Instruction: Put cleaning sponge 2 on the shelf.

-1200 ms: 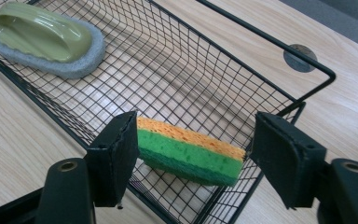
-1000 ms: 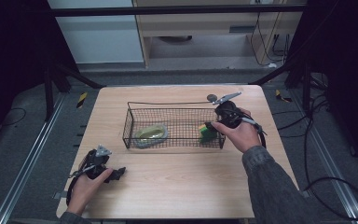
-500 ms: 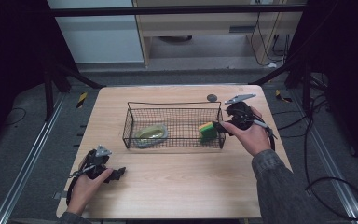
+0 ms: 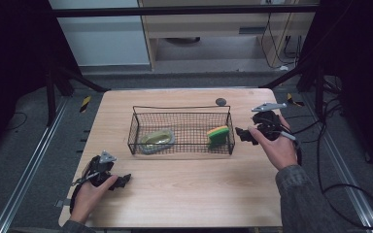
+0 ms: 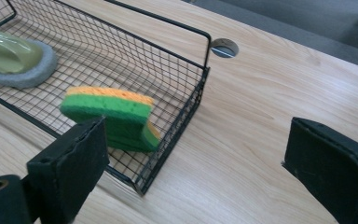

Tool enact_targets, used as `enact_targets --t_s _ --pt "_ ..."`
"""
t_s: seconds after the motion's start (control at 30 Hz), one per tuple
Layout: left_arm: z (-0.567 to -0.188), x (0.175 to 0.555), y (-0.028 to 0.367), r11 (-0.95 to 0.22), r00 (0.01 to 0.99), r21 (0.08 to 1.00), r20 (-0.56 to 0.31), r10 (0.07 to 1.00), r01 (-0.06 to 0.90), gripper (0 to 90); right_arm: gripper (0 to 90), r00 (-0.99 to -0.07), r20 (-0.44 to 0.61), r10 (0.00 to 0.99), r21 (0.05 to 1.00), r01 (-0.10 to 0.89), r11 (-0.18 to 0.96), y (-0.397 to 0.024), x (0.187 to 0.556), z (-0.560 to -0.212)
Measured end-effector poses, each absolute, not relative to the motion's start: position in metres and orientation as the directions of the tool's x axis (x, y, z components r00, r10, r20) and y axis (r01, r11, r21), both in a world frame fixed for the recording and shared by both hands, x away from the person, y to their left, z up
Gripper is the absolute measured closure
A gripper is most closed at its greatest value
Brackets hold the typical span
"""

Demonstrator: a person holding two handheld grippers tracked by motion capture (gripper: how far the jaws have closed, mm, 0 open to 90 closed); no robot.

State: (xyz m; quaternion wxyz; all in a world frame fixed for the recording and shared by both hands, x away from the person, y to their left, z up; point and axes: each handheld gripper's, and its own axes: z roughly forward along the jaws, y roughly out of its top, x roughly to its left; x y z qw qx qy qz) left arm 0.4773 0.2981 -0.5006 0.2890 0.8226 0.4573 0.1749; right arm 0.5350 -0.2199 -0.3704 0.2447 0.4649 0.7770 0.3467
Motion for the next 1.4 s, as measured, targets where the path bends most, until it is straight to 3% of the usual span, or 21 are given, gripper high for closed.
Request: enact_targets --t_s 0.77,1.1,1.4 --pt "-0.506 0.477 0.301 -0.389 0.517 0.682 0.019 0.856 0.619 0.0 10.4 -0.398 -0.093 0.913 0.775 0.547 0.317 -0.267 0.485 -0.418" --pt "-0.507 0.476 0.301 -0.380 0.515 0.697 0.018 0.857 0.608 0.0 11.5 -0.370 -0.001 0.929 0.748 0.616 0.247 -0.283 0.475 -0.467" --pt "-0.509 0.477 0.303 -0.373 0.515 0.712 0.018 0.857 0.595 0.0 11.5 -0.313 0.038 0.949 0.750 0.636 0.180 -0.291 0.488 -0.495"
